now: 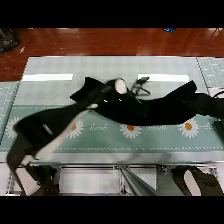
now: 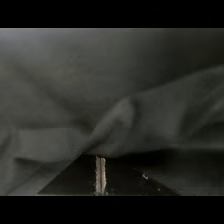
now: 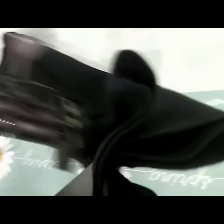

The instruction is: Fold the shirts.

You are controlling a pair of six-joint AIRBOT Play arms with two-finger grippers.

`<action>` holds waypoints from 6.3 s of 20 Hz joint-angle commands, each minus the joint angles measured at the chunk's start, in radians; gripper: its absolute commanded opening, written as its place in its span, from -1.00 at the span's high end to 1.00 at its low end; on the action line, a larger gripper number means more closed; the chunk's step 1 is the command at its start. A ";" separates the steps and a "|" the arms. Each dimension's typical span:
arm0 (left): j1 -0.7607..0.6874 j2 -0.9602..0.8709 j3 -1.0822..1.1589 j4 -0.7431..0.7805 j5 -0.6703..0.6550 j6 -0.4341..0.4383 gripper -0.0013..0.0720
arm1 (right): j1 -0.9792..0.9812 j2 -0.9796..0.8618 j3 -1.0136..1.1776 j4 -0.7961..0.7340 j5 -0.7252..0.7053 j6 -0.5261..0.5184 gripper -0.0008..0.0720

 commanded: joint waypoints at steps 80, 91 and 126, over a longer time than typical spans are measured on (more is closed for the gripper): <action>0.807 1.093 -0.974 -0.031 0.104 0.079 0.90 | 0.188 -0.853 1.038 -0.087 0.057 0.290 0.92; 0.826 1.091 -0.971 -0.031 0.121 0.078 0.90 | -0.250 -0.581 0.921 -0.251 0.469 0.333 0.92; 0.621 0.760 -0.533 0.554 0.049 -0.227 0.90 | 0.387 -0.679 0.460 -0.799 -0.057 0.283 0.92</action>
